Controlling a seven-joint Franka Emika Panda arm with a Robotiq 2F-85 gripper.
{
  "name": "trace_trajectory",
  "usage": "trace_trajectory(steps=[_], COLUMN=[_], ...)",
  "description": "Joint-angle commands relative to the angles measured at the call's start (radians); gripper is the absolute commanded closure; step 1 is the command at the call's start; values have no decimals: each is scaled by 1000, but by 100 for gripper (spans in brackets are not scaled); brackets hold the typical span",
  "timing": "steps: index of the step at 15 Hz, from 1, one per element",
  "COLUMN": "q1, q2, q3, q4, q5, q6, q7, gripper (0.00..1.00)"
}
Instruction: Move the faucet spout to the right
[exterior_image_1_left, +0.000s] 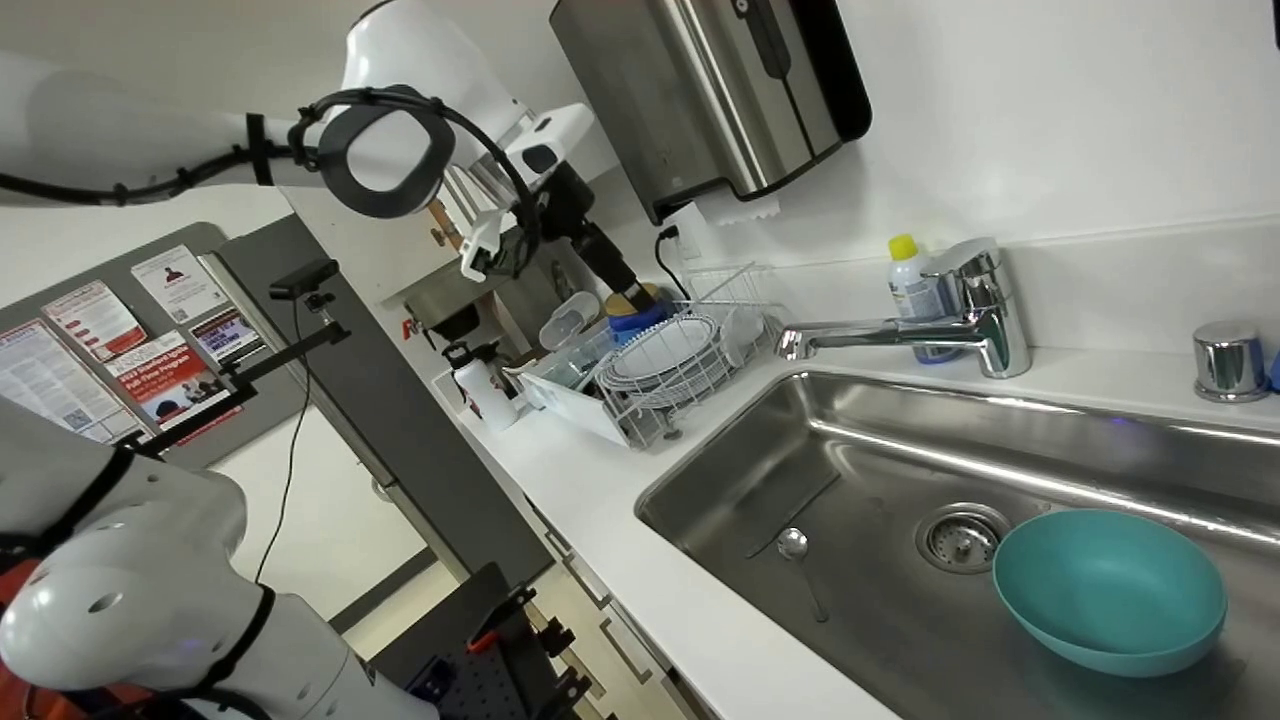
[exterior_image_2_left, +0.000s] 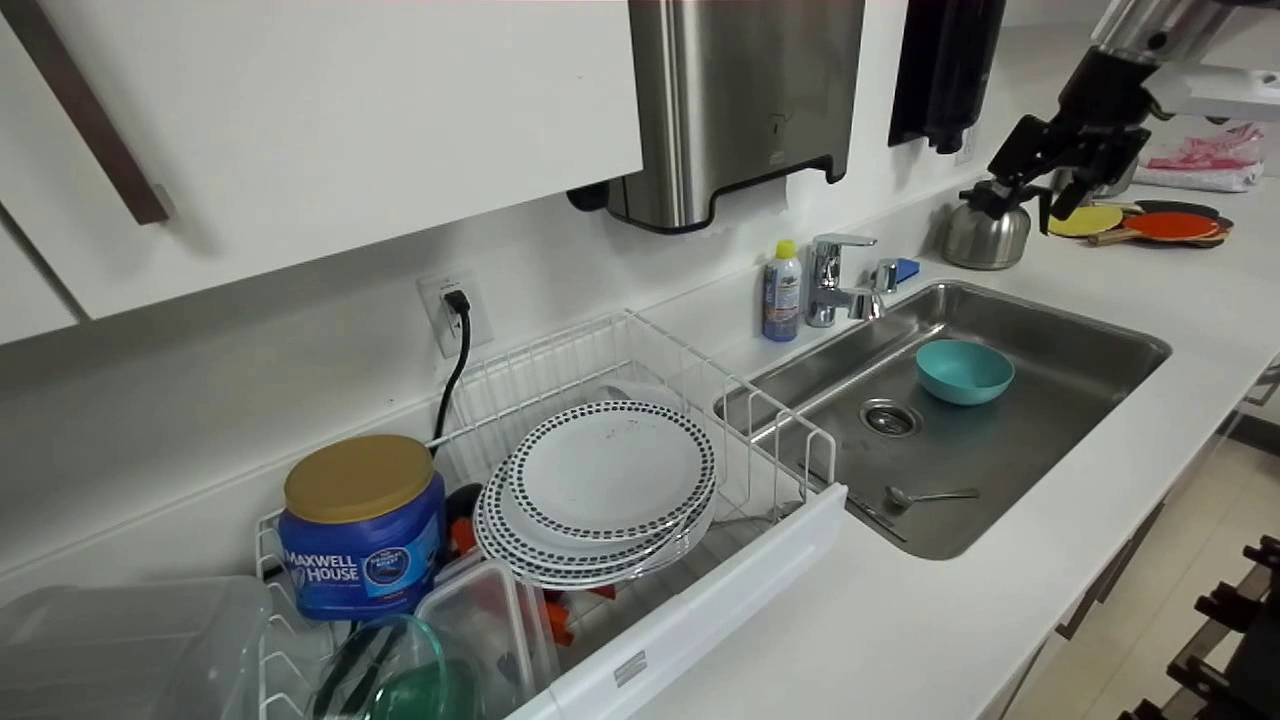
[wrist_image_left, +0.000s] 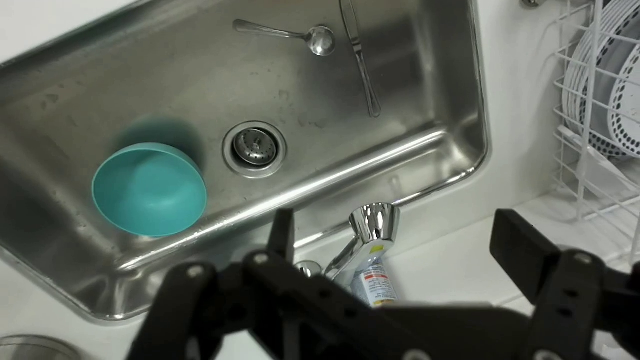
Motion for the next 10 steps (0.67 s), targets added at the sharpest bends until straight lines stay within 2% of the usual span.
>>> trace_trajectory(steps=[1,5,8,10], q1=[4,5,-7,1], q2=[41,160,280,355], q3=[17,67,106,101], q4=[21,83,154,207], q5=[19,-19,-131,-242], q6=[36,116,213,252], q7=[27,142,319,449], gripper=[0,0,0,0])
